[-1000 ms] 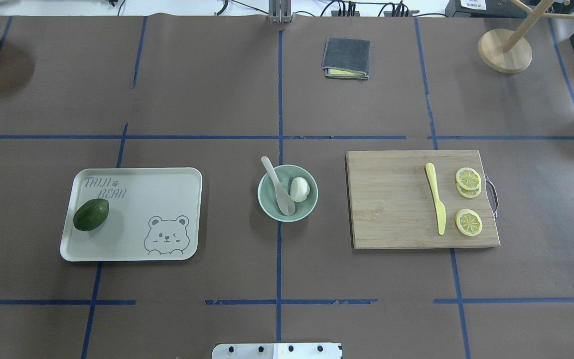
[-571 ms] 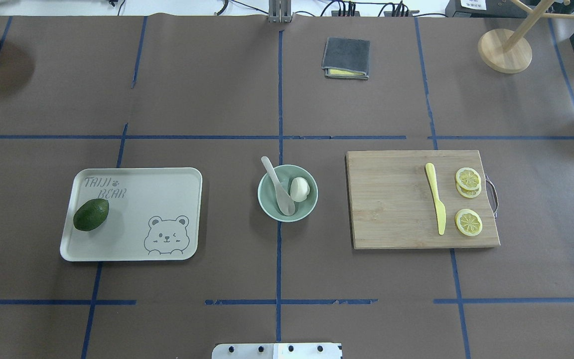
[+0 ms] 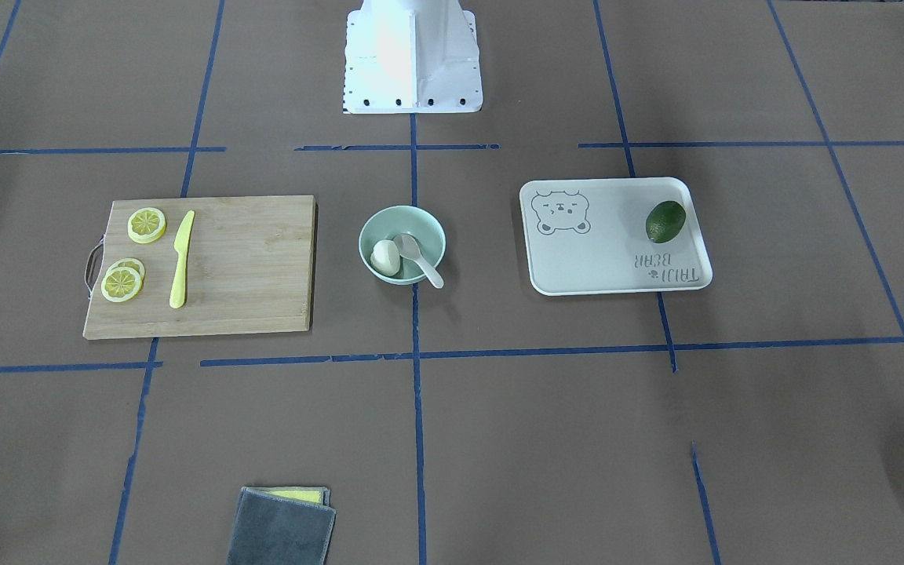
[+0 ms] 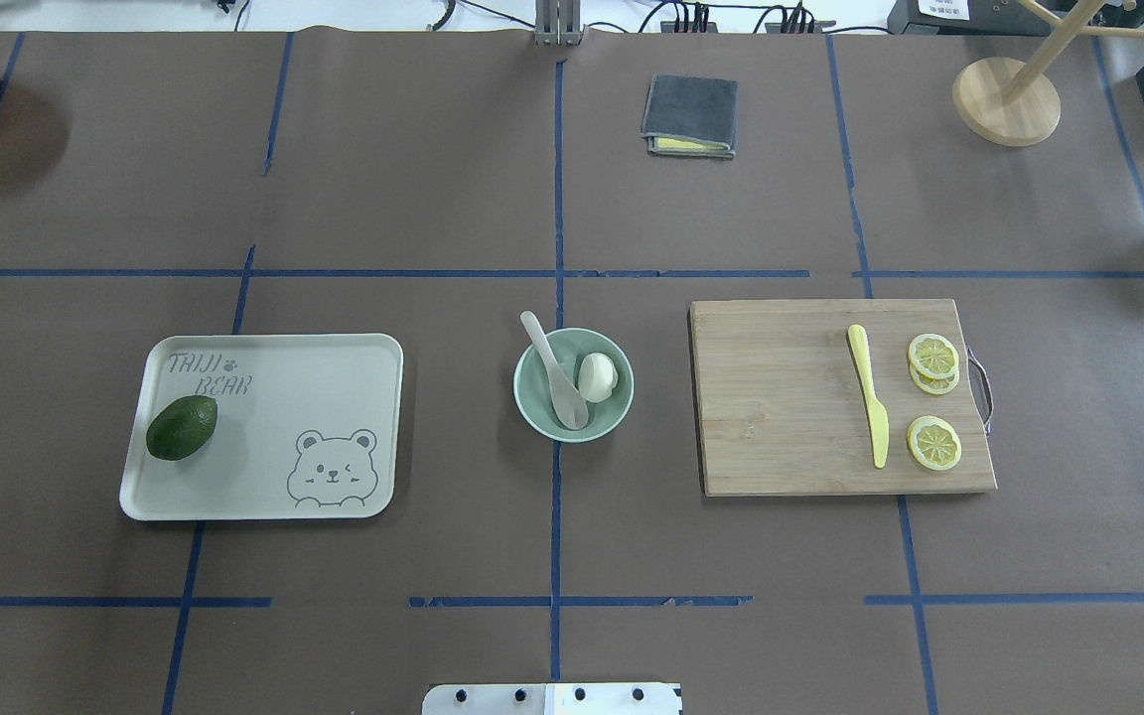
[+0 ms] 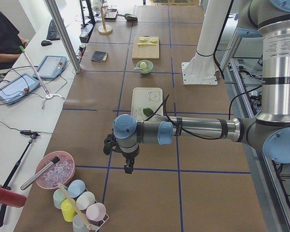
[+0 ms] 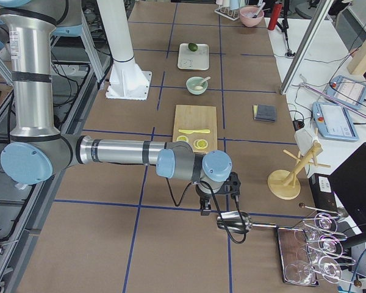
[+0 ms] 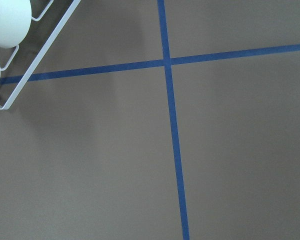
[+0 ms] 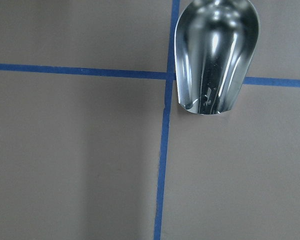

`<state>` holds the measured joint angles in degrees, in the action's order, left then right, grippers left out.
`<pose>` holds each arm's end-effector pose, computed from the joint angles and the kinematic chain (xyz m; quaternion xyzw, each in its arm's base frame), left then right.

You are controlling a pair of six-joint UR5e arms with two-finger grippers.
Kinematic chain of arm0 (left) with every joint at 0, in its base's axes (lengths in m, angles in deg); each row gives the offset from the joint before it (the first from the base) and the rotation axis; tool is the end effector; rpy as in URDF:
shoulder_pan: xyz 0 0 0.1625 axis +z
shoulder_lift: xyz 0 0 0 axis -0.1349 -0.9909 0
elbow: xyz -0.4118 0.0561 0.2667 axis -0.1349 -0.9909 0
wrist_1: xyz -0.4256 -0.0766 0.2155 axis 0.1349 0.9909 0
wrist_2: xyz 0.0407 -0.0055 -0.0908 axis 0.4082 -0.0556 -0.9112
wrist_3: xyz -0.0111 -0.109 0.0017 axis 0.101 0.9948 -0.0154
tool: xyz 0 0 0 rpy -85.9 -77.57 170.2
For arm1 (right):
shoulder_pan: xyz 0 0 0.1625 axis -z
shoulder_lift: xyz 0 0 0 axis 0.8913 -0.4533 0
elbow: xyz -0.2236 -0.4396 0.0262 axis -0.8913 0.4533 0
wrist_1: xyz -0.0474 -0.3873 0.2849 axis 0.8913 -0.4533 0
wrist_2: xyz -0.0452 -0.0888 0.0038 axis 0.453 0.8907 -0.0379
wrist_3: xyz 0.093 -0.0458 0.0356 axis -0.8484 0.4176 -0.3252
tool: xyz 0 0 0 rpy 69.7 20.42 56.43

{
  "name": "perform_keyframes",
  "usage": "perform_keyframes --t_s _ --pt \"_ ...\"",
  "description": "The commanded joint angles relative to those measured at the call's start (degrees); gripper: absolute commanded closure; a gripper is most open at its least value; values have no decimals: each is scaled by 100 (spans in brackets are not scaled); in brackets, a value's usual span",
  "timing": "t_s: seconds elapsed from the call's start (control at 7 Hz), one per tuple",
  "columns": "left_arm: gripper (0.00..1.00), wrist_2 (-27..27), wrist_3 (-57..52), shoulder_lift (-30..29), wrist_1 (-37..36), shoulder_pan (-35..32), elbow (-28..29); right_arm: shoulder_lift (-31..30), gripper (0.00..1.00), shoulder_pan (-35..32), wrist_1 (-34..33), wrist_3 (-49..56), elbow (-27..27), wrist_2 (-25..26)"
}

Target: Put spoon and bun in bowl

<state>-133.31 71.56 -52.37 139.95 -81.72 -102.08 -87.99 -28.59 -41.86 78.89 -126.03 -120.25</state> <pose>-0.0504 -0.5218 0.7143 0.0208 0.3858 0.0569 0.9206 0.0658 -0.5455 0.7364 -0.0115 -0.4186 -0.0306 0.9076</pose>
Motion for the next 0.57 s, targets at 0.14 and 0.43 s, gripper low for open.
perform_keyframes --t_s 0.14,0.43 --pt "0 10 2 -28 0 0 0 112 0 -109 13 11 -44 248" --pt "0 10 2 -46 0 0 -8 130 0 -110 13 2 -35 249"
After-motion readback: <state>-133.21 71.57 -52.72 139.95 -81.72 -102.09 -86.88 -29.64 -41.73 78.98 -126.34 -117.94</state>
